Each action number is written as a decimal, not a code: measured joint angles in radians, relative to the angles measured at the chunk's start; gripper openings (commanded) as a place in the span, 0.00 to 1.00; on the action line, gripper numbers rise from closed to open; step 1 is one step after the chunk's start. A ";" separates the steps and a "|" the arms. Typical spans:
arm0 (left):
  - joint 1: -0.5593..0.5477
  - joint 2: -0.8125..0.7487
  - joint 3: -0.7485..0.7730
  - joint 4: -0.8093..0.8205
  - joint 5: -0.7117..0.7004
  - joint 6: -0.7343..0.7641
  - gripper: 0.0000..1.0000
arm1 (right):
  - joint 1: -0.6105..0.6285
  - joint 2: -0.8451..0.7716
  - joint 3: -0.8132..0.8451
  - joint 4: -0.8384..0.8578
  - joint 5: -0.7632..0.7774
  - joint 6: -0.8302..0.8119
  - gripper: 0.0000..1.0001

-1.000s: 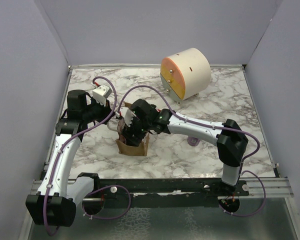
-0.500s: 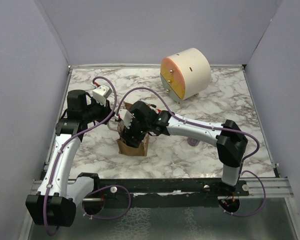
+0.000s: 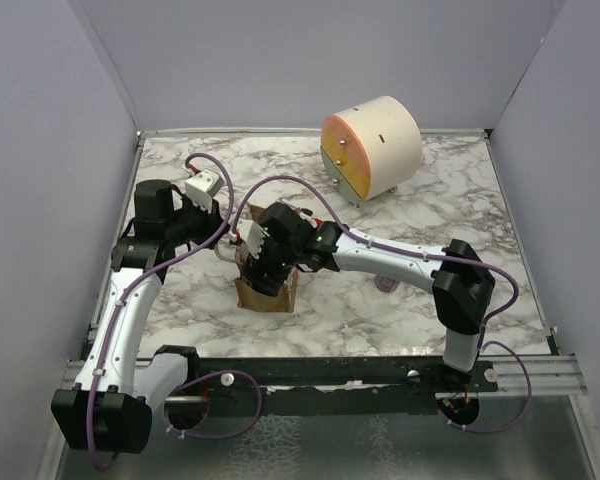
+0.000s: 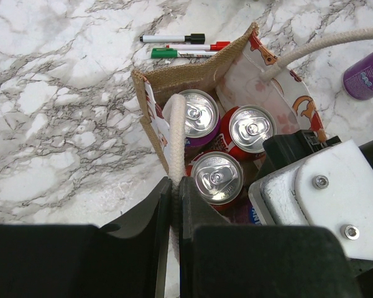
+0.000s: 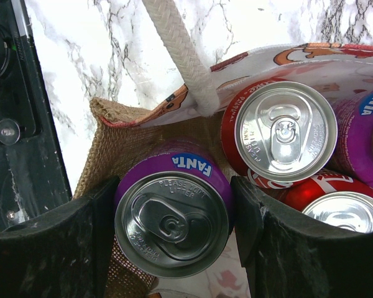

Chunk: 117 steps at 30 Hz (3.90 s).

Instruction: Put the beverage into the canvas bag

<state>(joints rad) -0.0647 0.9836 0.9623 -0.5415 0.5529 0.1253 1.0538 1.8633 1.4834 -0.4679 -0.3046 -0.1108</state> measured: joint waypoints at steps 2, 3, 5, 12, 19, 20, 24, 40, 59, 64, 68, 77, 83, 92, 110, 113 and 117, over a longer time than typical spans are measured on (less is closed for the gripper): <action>0.000 0.000 0.000 0.000 0.000 0.000 0.00 | 0.000 0.002 0.000 0.000 -0.002 -0.001 0.67; 0.000 0.000 0.000 0.000 0.000 0.000 0.00 | 0.000 0.003 0.000 0.000 -0.002 -0.002 0.67; 0.000 0.000 0.000 0.000 0.000 0.000 0.00 | 0.000 0.007 0.000 0.000 -0.003 -0.004 0.67; 0.000 0.000 0.000 0.000 0.000 0.000 0.00 | 0.000 0.012 0.000 0.000 -0.006 -0.013 0.69; 0.000 -0.001 0.000 0.000 0.000 0.000 0.00 | 0.000 0.015 0.000 0.000 -0.016 -0.019 0.72; 0.000 -0.001 0.000 0.000 0.000 0.000 0.00 | 0.000 0.016 0.000 0.000 -0.018 -0.020 0.73; 0.000 -0.002 -0.001 0.000 0.000 0.000 0.00 | 0.000 0.017 0.000 0.002 -0.029 -0.026 0.75; 0.000 -0.010 -0.008 0.002 0.000 0.000 0.00 | 0.000 0.010 0.045 -0.010 -0.061 -0.066 0.75; 0.000 -0.010 -0.009 0.002 0.000 0.000 0.00 | -0.021 -0.173 0.049 -0.055 -0.130 -0.170 0.72; 0.000 -0.010 -0.009 0.002 0.001 0.000 0.00 | -0.047 -0.264 0.050 -0.077 -0.158 -0.225 0.72; 0.000 -0.009 -0.009 0.003 0.012 0.000 0.00 | -0.095 -0.343 0.050 -0.113 -0.194 -0.271 0.72; 0.000 0.001 -0.009 0.014 0.034 -0.004 0.00 | -0.389 -0.551 -0.029 -0.129 -0.294 -0.313 0.74; 0.000 0.020 -0.008 0.018 0.021 -0.015 0.00 | -0.598 -0.722 -0.249 -0.093 -0.286 -0.307 0.77; 0.000 0.056 0.007 0.017 -0.004 -0.023 0.00 | -0.703 -0.803 -0.466 -0.164 -0.203 -0.340 0.82; 0.005 0.076 0.012 0.018 -0.004 -0.023 0.00 | -0.703 -0.759 -0.546 -0.340 -0.104 -0.472 1.00; 0.005 0.076 0.012 0.018 -0.004 -0.023 0.00 | -0.703 -0.729 -0.547 -0.339 -0.052 -0.461 1.00; 0.005 0.076 0.012 0.018 -0.004 -0.023 0.00 | -0.703 -0.681 -0.549 -0.339 -0.004 -0.452 0.98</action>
<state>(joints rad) -0.0597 1.0595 0.9745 -0.5240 0.5488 0.1024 0.3504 1.1828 0.9348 -0.8070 -0.3084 -0.5629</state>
